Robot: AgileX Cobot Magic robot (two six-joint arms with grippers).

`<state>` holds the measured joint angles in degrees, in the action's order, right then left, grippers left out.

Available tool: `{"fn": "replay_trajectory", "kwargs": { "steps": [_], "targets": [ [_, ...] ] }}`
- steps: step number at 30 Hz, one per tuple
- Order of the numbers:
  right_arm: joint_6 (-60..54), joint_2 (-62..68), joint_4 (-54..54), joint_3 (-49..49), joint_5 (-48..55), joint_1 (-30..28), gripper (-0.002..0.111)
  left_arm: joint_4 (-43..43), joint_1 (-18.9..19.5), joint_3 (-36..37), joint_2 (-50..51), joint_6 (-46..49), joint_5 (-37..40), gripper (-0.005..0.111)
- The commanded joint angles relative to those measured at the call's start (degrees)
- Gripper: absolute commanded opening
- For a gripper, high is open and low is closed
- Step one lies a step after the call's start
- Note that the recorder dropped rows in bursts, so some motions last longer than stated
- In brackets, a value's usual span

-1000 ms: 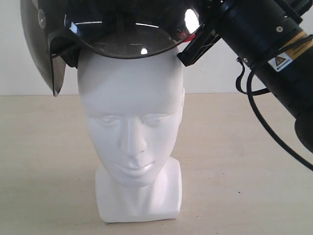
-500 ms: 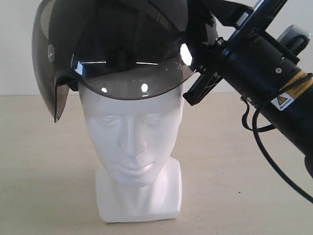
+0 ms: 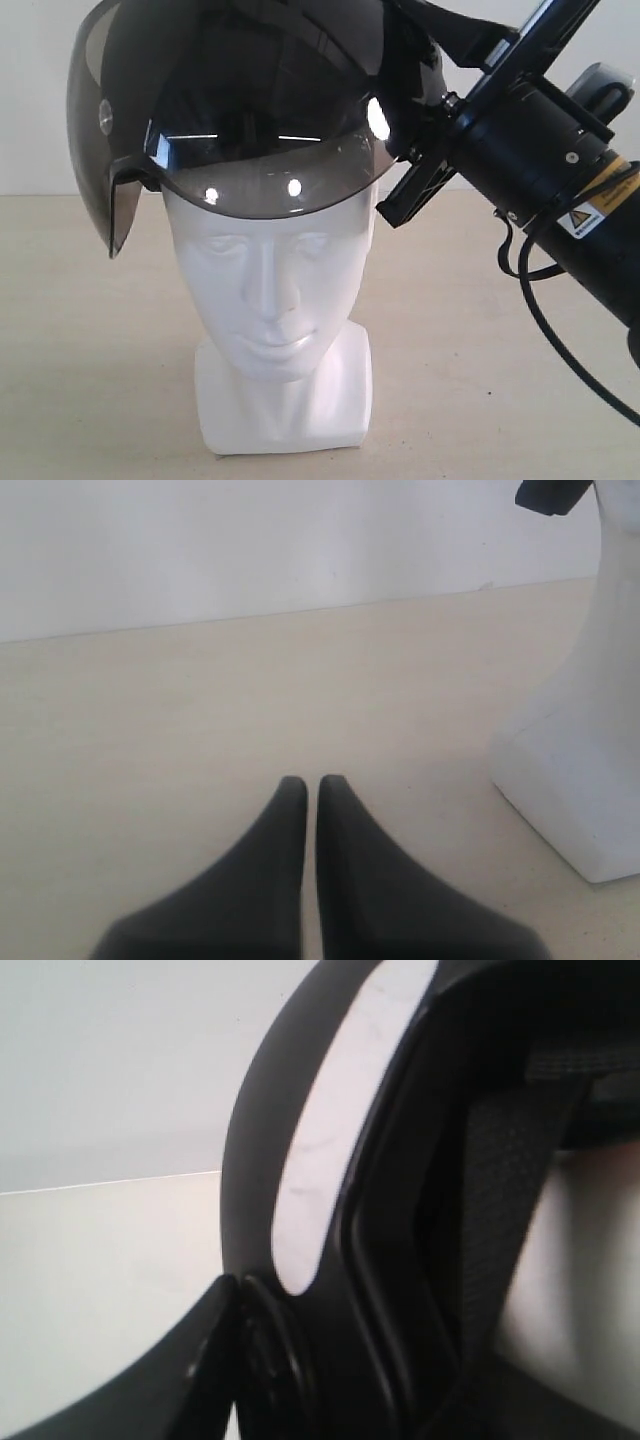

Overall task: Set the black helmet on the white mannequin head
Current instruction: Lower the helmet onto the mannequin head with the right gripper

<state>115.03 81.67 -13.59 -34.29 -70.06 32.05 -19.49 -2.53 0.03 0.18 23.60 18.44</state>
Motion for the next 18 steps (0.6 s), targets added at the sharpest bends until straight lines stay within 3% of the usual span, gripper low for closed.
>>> {"fn": "replay_trajectory", "kwargs": {
  "steps": [1, 18],
  "targets": [
    [-2.12, -1.13, -4.73, 0.69, 0.10, -0.16, 0.000, -0.02, 0.19, -0.03, -0.18, 0.08, -0.39, 0.004],
    [-3.12, -1.13, -0.64, 9.31, 0.10, -0.16, 0.000, -0.02, 0.19, -0.03, -0.18, 0.08, -0.39, 0.004]
  ]
}}
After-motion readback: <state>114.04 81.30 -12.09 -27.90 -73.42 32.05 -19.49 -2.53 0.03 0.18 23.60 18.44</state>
